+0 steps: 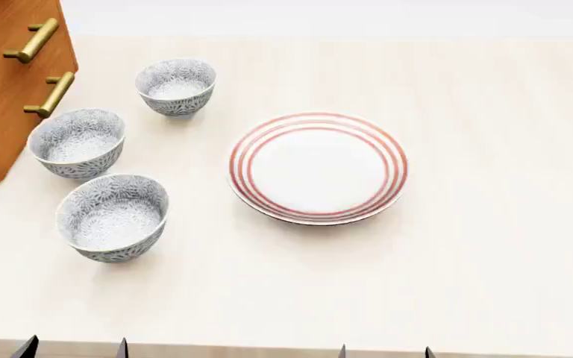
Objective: Open the top drawer of the cabinet.
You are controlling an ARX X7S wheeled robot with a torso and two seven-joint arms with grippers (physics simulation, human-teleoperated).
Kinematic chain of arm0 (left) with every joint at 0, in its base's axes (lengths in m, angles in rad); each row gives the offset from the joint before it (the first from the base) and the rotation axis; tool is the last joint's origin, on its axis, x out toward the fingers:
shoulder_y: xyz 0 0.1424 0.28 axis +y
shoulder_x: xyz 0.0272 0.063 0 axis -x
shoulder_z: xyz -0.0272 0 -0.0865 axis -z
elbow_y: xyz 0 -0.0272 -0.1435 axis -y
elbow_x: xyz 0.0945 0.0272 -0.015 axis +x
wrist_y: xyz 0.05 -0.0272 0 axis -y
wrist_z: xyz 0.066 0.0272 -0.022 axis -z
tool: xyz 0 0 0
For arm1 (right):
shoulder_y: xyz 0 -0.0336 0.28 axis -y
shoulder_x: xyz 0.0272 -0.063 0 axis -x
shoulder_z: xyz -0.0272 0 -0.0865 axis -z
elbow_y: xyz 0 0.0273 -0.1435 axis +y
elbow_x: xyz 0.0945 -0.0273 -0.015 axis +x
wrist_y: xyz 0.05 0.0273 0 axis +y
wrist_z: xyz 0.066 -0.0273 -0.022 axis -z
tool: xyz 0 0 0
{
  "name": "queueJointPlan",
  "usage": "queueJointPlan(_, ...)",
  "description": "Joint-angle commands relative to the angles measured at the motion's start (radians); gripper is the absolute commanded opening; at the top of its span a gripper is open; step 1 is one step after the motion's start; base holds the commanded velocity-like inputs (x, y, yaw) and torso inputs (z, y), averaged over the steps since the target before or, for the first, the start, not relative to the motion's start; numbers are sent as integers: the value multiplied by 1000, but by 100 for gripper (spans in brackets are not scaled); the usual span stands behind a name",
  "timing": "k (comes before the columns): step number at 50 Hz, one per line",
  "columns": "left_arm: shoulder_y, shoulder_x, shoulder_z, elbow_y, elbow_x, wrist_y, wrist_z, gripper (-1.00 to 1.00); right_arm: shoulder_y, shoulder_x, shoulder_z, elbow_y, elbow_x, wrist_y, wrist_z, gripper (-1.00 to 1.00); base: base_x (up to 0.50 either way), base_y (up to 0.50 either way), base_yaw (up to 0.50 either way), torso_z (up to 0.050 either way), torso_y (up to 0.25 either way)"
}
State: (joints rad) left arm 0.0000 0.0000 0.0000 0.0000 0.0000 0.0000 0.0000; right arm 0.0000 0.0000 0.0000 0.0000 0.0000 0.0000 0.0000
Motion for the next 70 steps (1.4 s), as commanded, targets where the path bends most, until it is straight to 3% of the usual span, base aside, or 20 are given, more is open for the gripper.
queueJointPlan(1,-2,-16,18,-2,-17,-7,-18,100,12,15,-25,19,-20,18,48,100,0,0,0,0,0)
queueJointPlan(14,0,-45,47,0,-63,2,-55,100,9,55,-85,26,2,-13,53,100,0,0,0,0,0)
queueJointPlan(15,-3,-43,47,-56,-60,10,-52,100,153,150,-450,150,381,-177,215,100,0,0,0,0,0)
queueJointPlan(16,1,-47,47,4,-74,1,-47,100,3,16,-300,15,231,-27,65,100,0,0,0,0,0)
queueJointPlan(18,-3,-48,55,13,-48,-3,-75,100,-3,20,-37,-11,-27,-10,12,100,0,0,0,0,0)
queueJointPlan(25,3,-68,83,96,16,32,-128,100,2,39,-17,-149,54,61,27,100,15,0,0,0,0)
queueJointPlan(39,3,-107,85,422,-35,-125,-118,100,25,93,-15,-513,78,216,72,100,458,0,0,0,0)
queueJointPlan(70,24,-131,93,402,-59,-60,-187,100,-15,119,-13,-494,76,99,159,100,500,0,0,0,0)
